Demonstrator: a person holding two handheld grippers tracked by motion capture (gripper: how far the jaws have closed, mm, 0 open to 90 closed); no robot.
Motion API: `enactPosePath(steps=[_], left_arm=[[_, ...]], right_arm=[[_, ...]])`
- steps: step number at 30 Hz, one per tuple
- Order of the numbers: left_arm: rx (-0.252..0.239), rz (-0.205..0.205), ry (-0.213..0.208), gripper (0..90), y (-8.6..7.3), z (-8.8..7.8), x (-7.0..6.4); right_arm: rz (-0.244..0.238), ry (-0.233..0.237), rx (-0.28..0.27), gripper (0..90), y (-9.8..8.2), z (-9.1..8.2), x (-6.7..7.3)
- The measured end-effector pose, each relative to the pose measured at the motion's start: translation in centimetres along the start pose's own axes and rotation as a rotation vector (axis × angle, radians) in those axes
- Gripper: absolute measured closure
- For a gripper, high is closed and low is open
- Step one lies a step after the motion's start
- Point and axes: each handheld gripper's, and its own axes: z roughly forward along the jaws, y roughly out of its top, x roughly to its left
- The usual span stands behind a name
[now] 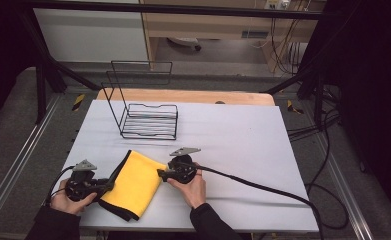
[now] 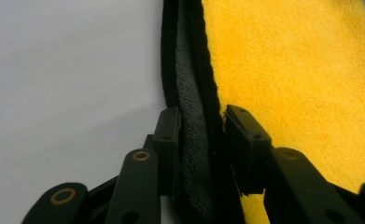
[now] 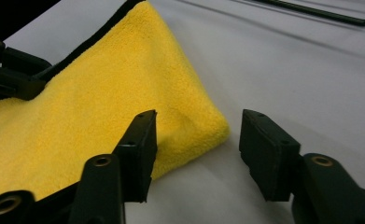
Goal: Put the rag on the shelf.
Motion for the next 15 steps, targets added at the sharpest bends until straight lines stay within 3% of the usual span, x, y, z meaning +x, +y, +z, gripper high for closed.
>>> enactPosePath(steps=[4, 7, 11, 15], left_arm=[[0.001, 0.015, 0.004, 70.1, 0.0, -0.1, -0.2], [-0.002, 0.016, 0.008, 72.6, 0.0, -0.1, -0.4], [-0.009, -0.007, 0.005, 74.3, 0.0, -0.3, -0.6], [-0.022, -0.048, -0.032, 74.7, -0.1, -0.3, -1.4]], right_arm=[[0.027, -0.015, 0.018, 59.1, -0.2, 0.9, 0.5], [0.069, -0.009, 0.023, 79.1, -0.1, 1.0, 0.4], [0.099, 0.018, 0.033, 83.2, 0.6, 0.9, -0.1], [0.074, 0.019, 0.017, 83.5, 1.8, 0.7, -0.9]])
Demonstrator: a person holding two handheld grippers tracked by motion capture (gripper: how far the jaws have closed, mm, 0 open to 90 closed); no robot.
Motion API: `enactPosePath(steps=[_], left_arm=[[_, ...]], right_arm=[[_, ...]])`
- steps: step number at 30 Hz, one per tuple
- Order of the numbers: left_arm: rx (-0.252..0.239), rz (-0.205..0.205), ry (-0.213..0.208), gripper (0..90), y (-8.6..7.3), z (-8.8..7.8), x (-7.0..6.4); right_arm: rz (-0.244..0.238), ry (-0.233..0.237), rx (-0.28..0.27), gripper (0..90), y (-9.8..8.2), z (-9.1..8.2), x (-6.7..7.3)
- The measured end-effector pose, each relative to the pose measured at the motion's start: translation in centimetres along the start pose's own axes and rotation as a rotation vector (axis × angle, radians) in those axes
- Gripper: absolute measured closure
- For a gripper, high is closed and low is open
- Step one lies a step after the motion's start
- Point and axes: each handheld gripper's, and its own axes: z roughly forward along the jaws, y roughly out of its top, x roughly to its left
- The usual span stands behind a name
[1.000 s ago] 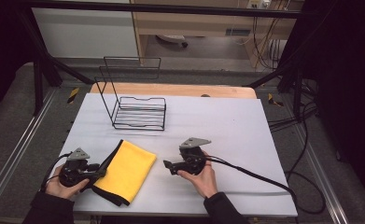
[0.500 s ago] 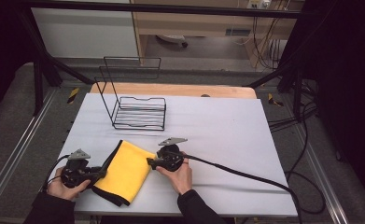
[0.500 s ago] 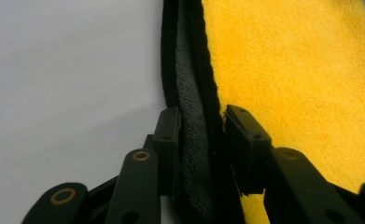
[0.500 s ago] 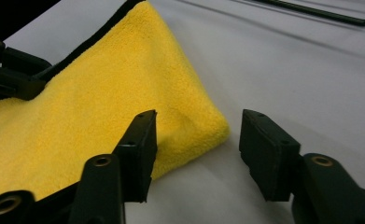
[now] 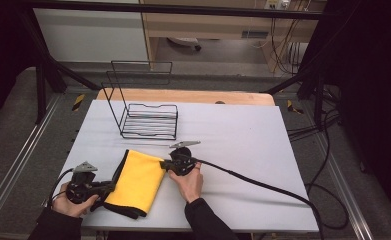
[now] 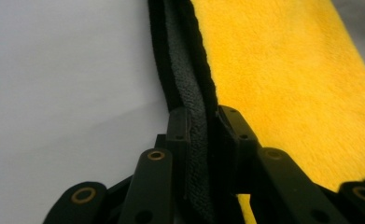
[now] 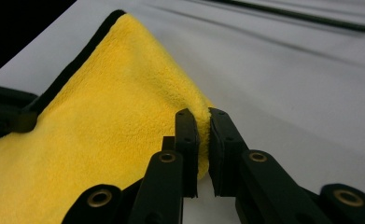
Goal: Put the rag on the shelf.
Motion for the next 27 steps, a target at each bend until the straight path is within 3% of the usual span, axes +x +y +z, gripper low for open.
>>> enactPosePath(steps=[5, 6, 9, 10, 13, 14, 15, 18, 19, 20, 23, 24, 27], left_arm=[[-0.016, 0.034, 0.010, 72.7, 0.1, 0.5, -1.8], [-0.021, 0.074, 0.044, 71.5, 0.1, 0.8, -2.5], [-0.029, 0.097, 0.065, 69.5, 0.2, 0.8, -2.7], [-0.044, 0.105, 0.071, 65.7, 0.2, 0.6, -2.5], [-0.074, 0.113, 0.078, 56.4, 0.4, 0.3, -2.2], [-0.108, 0.114, 0.083, 52.1, 0.8, -0.2, -1.8], [-0.108, 0.114, 0.083, 48.1, 0.8, -0.2, -1.8], [-0.137, 0.087, 0.067, 37.5, 2.5, -0.5, -0.4], [-0.137, 0.087, 0.067, 34.9, 2.5, -0.5, -0.4], [-0.141, 0.093, 0.081, 31.7, 3.7, -0.5, 0.0], [-0.142, 0.103, 0.087, 23.6, 4.9, -0.2, 0.3], [-0.141, 0.095, 0.087, 21.1, 6.2, 0.3, 0.5], [-0.137, 0.085, 0.088, 16.8, 7.3, 1.1, 0.8]], right_arm=[[-0.064, -0.006, -0.006, 82.9, 1.4, 0.0, -0.8], [-0.108, -0.015, -0.014, 82.2, 1.8, 0.3, -1.1], [-0.148, -0.019, -0.010, 80.5, 1.7, 0.8, -1.5], [-0.177, -0.033, -0.013, 76.2, 1.4, 1.2, -1.6], [-0.205, -0.057, -0.030, 70.2, 1.3, 1.0, -1.5], [-0.228, -0.064, -0.061, 60.0, 1.5, 0.4, -1.3], [-0.228, -0.064, -0.061, 60.0, 1.5, 0.4, -1.3], [-0.268, -0.076, -0.081, 44.2, 2.1, -1.3, -0.8], [-0.268, -0.076, -0.081, 44.2, 2.1, -1.3, -0.8], [-0.271, -0.075, -0.084, 35.6, 2.1, -2.0, -0.8], [-0.273, -0.076, -0.086, 28.9, 2.0, -2.7, -0.9], [-0.266, -0.076, -0.085, 22.6, 1.8, -3.2, -1.2], [-0.259, -0.072, -0.082, 17.2, 1.5, -3.7, -1.4]])
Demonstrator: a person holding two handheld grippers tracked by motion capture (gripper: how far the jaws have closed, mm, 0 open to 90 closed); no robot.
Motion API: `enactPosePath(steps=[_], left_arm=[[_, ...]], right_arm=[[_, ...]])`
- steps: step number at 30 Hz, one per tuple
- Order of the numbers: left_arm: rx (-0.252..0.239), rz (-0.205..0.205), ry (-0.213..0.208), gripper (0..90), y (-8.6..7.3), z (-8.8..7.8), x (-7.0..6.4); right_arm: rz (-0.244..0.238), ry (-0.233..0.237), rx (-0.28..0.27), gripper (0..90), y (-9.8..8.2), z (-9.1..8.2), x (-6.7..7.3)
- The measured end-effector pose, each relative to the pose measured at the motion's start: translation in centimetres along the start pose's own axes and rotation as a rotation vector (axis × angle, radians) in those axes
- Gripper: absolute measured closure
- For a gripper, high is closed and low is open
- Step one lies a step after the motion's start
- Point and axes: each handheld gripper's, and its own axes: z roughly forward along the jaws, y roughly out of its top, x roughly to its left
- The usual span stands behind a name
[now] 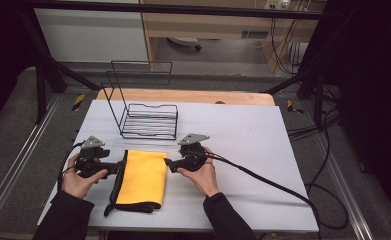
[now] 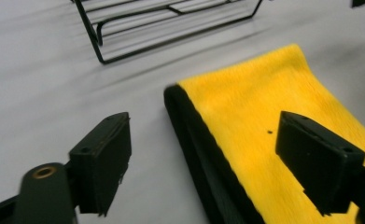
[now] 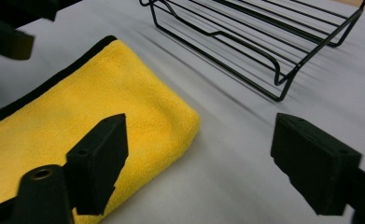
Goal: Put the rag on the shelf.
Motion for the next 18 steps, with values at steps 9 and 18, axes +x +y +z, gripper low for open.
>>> enactPosePath(steps=[9, 18], left_arm=[[0.104, -0.011, 0.026, 38.2, 0.9, 4.6, 1.4], [0.118, -0.057, -0.005, 47.6, 0.5, 6.0, 2.2]], right_arm=[[0.001, 0.009, 0.032, 11.9, -0.8, -1.8, -0.5], [0.044, 0.042, 0.026, 18.3, -1.2, -1.0, -0.4]])
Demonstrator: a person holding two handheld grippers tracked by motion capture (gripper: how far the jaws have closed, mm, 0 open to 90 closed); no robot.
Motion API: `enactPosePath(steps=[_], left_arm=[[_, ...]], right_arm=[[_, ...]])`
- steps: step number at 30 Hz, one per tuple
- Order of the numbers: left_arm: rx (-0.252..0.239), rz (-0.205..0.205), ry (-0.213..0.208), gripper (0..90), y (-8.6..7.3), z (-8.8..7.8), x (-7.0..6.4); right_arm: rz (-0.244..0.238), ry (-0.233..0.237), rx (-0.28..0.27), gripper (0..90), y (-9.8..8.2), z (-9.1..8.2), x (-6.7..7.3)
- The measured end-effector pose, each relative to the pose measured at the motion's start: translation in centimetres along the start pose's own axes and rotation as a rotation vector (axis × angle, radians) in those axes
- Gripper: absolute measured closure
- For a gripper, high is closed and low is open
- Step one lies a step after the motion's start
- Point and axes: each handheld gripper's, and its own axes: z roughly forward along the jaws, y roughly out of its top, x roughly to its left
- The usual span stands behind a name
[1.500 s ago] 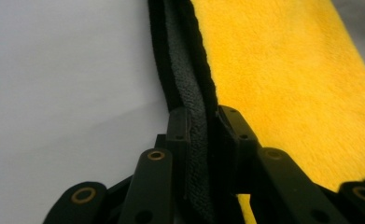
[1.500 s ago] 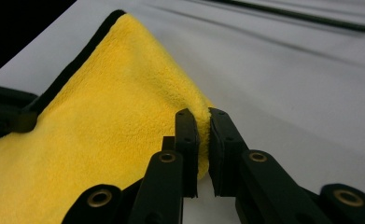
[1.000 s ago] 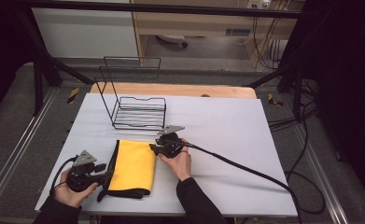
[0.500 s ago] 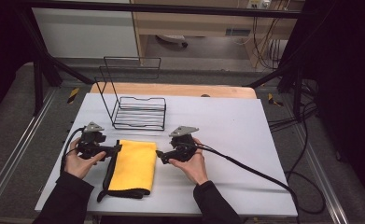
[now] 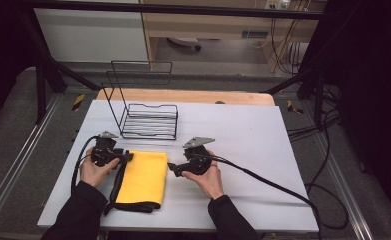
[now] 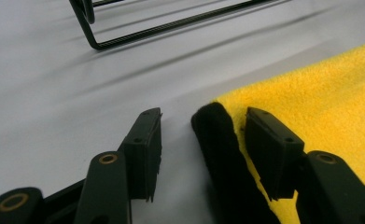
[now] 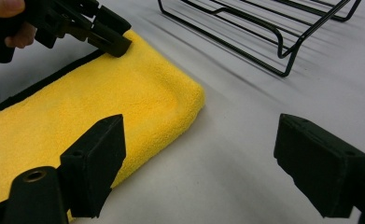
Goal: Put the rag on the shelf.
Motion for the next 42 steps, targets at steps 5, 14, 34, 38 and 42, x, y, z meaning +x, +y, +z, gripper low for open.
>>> enactPosePath(steps=[5, 14, 34, 38, 42], left_arm=[[0.001, 0.008, -0.006, 53.2, 0.1, 0.4, -0.2], [0.006, -0.003, -0.040, 67.3, 0.2, 0.5, -0.5], [0.001, 0.022, -0.047, 77.8, 0.1, 0.3, -0.6], [-0.004, 0.039, -0.031, 78.9, 0.2, 0.2, -0.9], [-0.018, 0.033, -0.034, 79.8, 0.2, -0.2, -0.9]], right_arm=[[0.052, 0.011, -0.015, 25.1, 0.2, 1.3, -0.3], [0.094, 0.012, 0.017, 34.0, 0.6, 4.0, -0.3], [0.179, 0.052, 0.094, 77.8, 0.7, 7.1, -0.6], [0.206, 0.054, 0.103, 82.3, 0.8, 7.1, -0.6], [0.215, 0.055, 0.096, 83.5, 1.0, 6.8, -0.4]])
